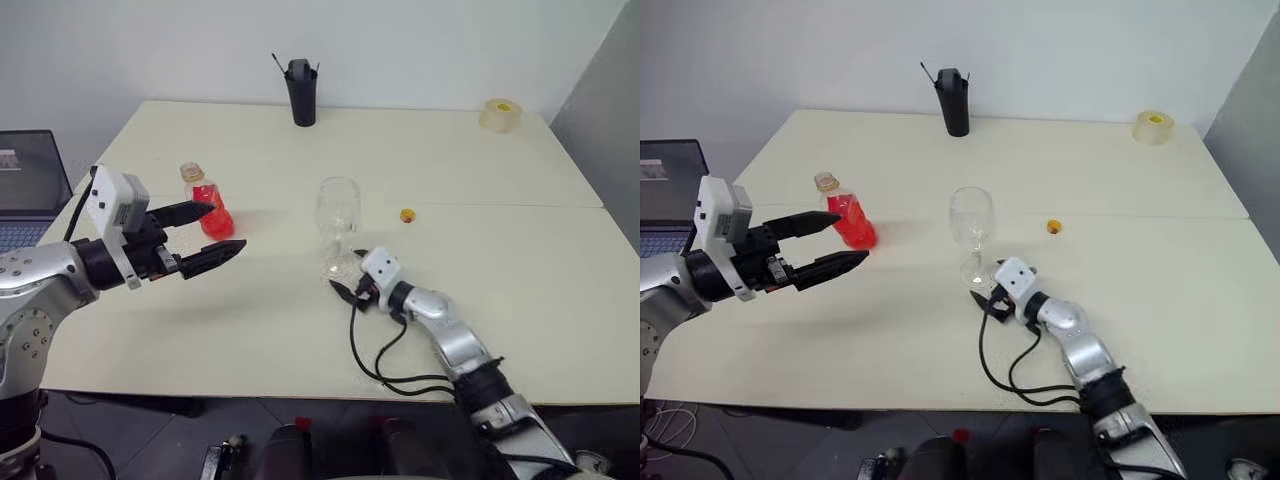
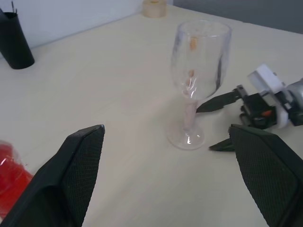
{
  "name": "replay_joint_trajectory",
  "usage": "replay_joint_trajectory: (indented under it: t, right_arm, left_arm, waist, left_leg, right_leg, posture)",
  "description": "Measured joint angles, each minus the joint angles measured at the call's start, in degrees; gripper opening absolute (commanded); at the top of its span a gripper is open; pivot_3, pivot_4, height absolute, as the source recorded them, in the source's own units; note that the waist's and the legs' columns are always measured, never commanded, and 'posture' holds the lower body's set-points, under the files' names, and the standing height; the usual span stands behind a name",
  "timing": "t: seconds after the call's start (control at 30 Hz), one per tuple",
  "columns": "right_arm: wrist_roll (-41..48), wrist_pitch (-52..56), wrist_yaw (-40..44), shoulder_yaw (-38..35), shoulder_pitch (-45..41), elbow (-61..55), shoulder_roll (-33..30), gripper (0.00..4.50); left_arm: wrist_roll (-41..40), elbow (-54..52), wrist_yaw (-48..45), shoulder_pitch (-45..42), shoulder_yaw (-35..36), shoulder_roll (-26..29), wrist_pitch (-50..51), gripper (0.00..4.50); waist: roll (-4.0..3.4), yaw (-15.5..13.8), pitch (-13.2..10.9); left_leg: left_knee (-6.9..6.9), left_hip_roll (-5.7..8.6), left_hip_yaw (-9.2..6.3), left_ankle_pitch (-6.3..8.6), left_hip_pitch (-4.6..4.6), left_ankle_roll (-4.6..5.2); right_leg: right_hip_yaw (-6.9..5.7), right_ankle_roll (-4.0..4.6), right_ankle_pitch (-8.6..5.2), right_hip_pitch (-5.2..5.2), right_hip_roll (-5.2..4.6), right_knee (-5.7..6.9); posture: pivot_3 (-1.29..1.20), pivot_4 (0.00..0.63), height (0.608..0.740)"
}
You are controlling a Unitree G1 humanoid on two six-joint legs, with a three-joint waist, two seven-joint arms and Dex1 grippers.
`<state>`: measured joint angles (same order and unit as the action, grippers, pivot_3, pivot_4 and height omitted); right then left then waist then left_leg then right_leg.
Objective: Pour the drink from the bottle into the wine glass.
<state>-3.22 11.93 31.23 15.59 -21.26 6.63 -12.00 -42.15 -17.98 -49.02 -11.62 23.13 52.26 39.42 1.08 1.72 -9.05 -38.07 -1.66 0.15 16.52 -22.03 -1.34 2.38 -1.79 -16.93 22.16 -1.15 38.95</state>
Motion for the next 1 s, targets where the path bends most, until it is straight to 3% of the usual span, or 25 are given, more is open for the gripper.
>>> replay_joint_trajectory:
  t: [0.3,0.37,0.47,0.57,0.73,1.0]
  right_arm:
    - [4.74,29.54,4.84,-6.69,5.25,-29.96,-15.19,4.48]
    - [9.92,40.16,7.78,-11.06,2.33,-36.68,-19.25,4.48]
    - [20.35,55.69,11.88,-21.99,-12.28,-42.29,-23.53,4.48]
    - [27.40,64.63,12.71,-26.79,-27.45,-41.67,-23.59,4.48]
    - [36.02,71.28,12.41,-26.87,-40.28,-38.80,-18.18,4.48]
    - [41.50,69.70,10.96,-23.79,-43.63,-35.63,-16.39,4.48]
  left_arm:
    - [5.66,6.47,6.10,4.31,1.50,-8.40,-6.47,4.50]
    - [7.31,8.33,6.52,5.24,1.52,-9.21,-8.81,4.50]
    - [10.65,12.56,7.28,5.35,1.08,-11.08,-13.09,4.50]
    - [12.93,16.62,8.66,3.29,-0.27,-14.07,-16.30,4.50]
    - [15.35,20.53,11.07,-0.49,-2.00,-17.63,-20.10,4.50]
    - [22.17,26.94,17.06,-4.48,-4.95,-19.35,-24.91,4.50]
  waist:
    - [0.05,-0.07,-0.20]
    - [0.01,0.08,-0.25]
    - [-0.02,0.27,-0.30]
    - [-0.01,0.07,-0.30]
    - [0.02,0.01,-0.28]
    - [0.14,-0.03,-0.20]
  left_leg:
    - [0.00,-0.03,-0.06,0.00,-0.10,0.00]
    - [0.01,-0.02,-0.02,0.00,-0.10,0.01]
    - [0.04,-0.07,-0.12,0.01,-0.05,0.02]
    - [0.11,-0.10,-0.25,0.01,-0.07,0.02]
    - [0.01,-0.05,-0.33,0.01,-0.61,0.02]
    - [-0.06,0.00,-0.10,0.00,-1.04,0.02]
  right_leg:
    - [-0.02,0.03,-0.02,0.09,0.00,0.01]
    - [0.00,0.03,-0.01,0.11,-0.04,0.01]
    - [-0.05,0.07,0.00,0.09,-0.07,0.02]
    - [-0.07,0.21,-0.08,0.11,-0.07,0.02]
    - [-0.09,0.23,-0.08,0.47,-0.16,0.06]
    - [-0.09,0.12,-0.01,1.01,-0.30,0.13]
  posture:
    - [0.00,0.150,0.740]
    - [0.00,0.150,0.740]
    - [0.00,0.150,0.740]
    - [0.00,0.150,0.740]
    - [0.00,0.150,0.740]
    - [0.00,0.150,0.740]
